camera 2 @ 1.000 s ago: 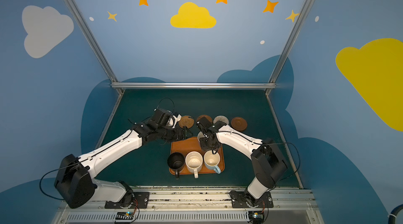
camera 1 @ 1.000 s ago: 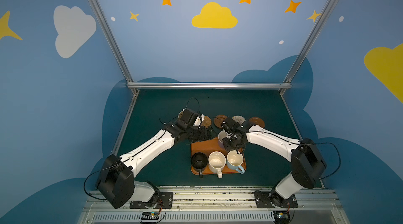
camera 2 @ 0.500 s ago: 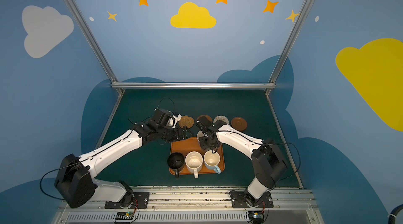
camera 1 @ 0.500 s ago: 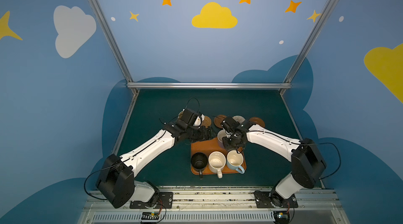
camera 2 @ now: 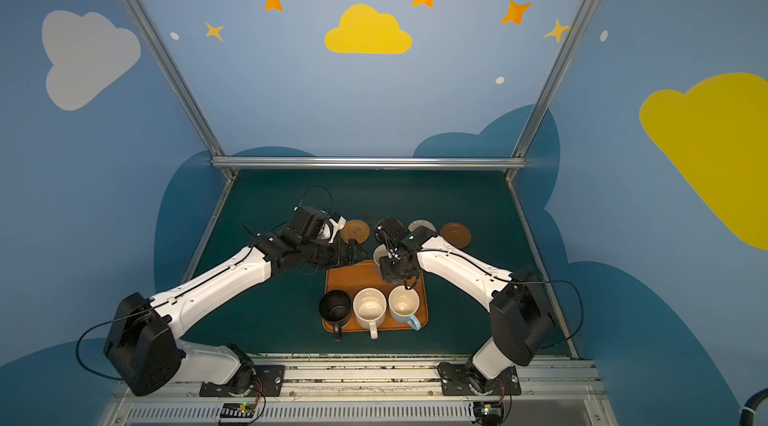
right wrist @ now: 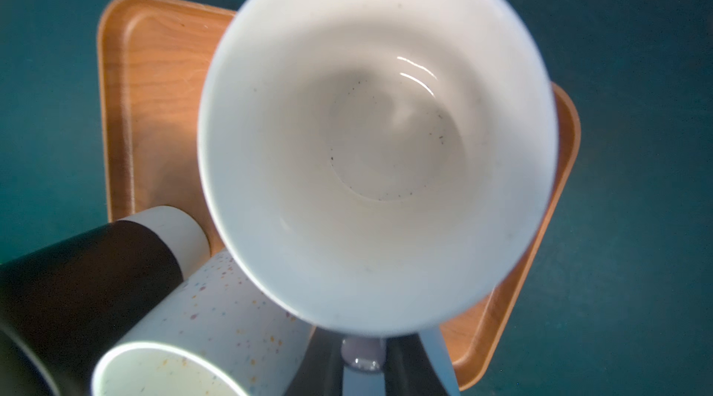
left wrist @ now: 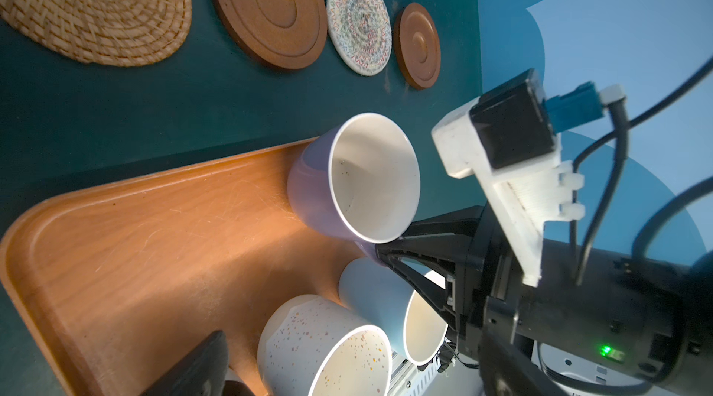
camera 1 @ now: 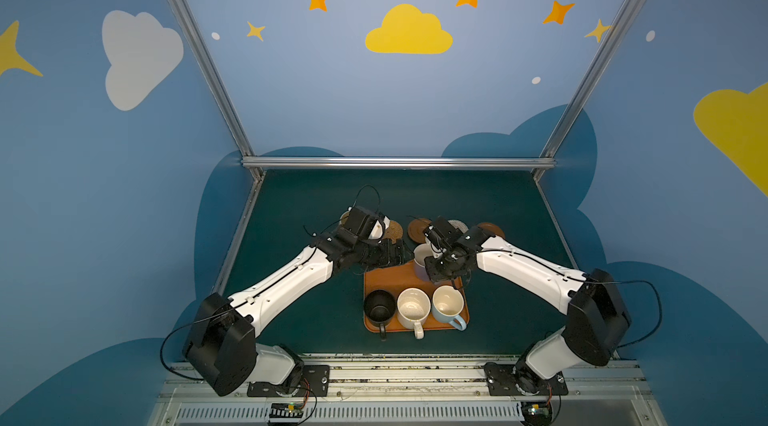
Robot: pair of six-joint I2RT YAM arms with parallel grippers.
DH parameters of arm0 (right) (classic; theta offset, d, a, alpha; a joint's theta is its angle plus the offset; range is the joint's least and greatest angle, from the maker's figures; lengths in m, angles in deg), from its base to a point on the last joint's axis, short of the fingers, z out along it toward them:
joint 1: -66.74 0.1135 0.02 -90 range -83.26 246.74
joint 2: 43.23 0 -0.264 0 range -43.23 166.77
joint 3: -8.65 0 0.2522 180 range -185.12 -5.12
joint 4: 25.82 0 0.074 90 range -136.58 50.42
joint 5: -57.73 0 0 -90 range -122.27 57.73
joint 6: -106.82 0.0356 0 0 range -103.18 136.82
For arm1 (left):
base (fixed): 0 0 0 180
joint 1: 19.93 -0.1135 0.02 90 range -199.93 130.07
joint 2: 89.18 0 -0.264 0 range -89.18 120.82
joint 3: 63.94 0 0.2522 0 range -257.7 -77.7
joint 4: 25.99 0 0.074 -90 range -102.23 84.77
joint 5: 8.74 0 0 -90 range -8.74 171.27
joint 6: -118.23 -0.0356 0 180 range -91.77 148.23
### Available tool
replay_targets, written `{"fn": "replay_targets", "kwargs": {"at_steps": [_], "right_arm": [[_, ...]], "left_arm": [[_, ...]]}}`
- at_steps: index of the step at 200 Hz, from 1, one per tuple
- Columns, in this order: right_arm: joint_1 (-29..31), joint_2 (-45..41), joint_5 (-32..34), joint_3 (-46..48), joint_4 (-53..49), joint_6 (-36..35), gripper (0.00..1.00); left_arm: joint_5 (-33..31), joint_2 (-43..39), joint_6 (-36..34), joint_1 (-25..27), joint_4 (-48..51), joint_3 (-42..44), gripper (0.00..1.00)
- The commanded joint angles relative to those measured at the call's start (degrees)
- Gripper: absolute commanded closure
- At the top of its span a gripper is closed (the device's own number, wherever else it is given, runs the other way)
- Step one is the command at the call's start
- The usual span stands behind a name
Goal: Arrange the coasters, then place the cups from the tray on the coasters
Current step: 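Lift the lavender mug and carry it with the right gripper to the rattan coaster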
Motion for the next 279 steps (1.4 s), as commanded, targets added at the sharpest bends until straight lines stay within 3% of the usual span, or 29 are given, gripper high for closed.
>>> {"fn": "replay_targets", "kwargs": {"at_steps": [1,75,112,236,279], "right_arm": [[0.2,-3.4,-0.1,-3.1,0.7,-0.5,1.0],[0.4,-3.1,1.9,-9.2,0.1,0.3,1.0],[0.4,0.0,3.7,-14.6,-1.0,2.7,1.0],[2.3,15.1,12.8,-33.9,-2.5,12.1,1.0],[2.4,22.4,15.3,-43.2,-3.6,11.4,1.0]], "left_arm": [[-0.2,-0.9,1.0,0.2,-1.2,-0.3,0.0],[-0.7,-6.5,8.1,-3.8,-3.6,-0.2,0.0],[1.8,-10.2,15.4,-8.2,-12.8,4.3,0.0],[8.6,-5.9,11.3,-17.3,-10.5,-1.2,0.0],[5.2,-5.9,8.3,-19.1,-5.3,-2.1,0.0]]}}
